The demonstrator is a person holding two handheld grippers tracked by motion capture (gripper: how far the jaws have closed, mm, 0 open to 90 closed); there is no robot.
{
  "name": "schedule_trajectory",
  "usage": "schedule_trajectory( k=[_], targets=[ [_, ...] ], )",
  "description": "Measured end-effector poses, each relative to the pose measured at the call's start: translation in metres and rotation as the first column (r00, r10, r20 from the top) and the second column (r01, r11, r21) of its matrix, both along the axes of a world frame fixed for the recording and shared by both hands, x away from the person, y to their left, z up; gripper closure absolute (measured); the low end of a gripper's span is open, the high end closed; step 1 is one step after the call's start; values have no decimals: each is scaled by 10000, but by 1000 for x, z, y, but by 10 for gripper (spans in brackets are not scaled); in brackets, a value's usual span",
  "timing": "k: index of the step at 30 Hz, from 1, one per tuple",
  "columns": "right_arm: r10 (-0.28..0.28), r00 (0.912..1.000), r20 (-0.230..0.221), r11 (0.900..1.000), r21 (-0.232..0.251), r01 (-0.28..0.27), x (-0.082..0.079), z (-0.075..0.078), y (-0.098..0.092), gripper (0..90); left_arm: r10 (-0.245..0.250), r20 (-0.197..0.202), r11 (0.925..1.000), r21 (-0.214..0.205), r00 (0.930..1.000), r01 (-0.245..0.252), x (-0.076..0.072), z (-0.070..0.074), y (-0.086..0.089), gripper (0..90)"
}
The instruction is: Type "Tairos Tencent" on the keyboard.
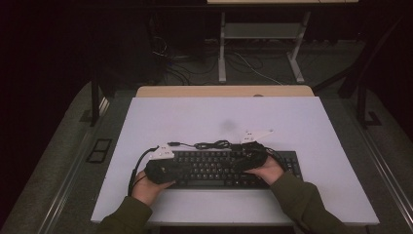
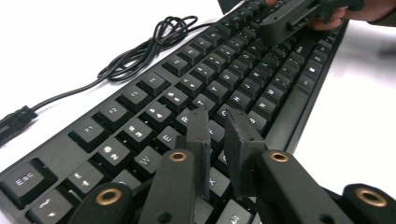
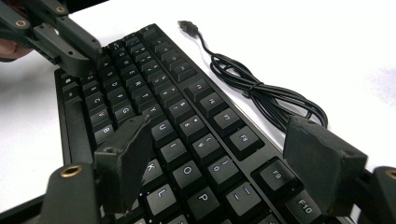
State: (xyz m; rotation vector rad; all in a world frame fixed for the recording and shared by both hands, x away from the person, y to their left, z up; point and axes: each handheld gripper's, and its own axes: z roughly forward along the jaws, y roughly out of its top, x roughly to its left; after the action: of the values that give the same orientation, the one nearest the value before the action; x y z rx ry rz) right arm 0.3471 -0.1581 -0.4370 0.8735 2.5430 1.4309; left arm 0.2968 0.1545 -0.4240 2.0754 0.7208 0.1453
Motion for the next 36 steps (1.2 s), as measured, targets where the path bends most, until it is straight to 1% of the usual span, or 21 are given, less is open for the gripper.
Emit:
schedule_trajectory(
  k=[3,9,11,17,20,24,27,30,31,33,34,36],
  targets=[
    [-24,10000,-14,10000,-7,24,0,0,0,231,-114,-56,9999,-27,9999,114,-1,1,-1,846],
    [-49,10000,-24,10000,2,49,1,0,-1,231,-406,-148,9992,-62,9991,405,-2,2,-4,890],
    [-57,10000,-24,10000,15,57,1,0,-1,231,-537,-156,9986,-1,9984,537,-3,2,-6,891],
    [-66,10000,0,10000,12,66,1,-1,-1,231,-697,-236,9976,44,9973,698,-3,0,-9,891],
    [-65,10000,2,10000,4,65,1,-1,-1,231,-692,-299,9976,-25,9972,692,-3,0,-10,890],
    [-77,10000,-12,10000,11,77,1,-1,-2,231,-833,-370,9965,-29,9958,832,-4,0,-12,891],
    [-70,10000,-1,10000,3,70,1,-1,-2,231,-1055,-412,9944,69,9936,1059,-4,-1,-14,891],
    [-71,10000,6,10000,-4,71,1,-1,-2,231,-1174,-507,9930,71,9918,1179,-5,-2,-17,891],
    [-74,10000,6,10000,-3,74,1,-1,-2,231,-1264,-510,9917,153,9907,1273,-5,-3,-17,891],
    [-90,10000,1,10000,-2,90,1,0,-2,230,-1271,-560,9916,159,9903,1281,-5,-4,-19,891],
    [-90,10000,9,10000,-8,90,1,0,-2,231,-1372,-565,9898,296,9889,1390,-5,-4,-19,891],
    [-99,10000,14,10000,4,99,2,0,-2,231,-1387,-603,9896,311,9885,1408,-5,-5,-19,891]
  ],
)
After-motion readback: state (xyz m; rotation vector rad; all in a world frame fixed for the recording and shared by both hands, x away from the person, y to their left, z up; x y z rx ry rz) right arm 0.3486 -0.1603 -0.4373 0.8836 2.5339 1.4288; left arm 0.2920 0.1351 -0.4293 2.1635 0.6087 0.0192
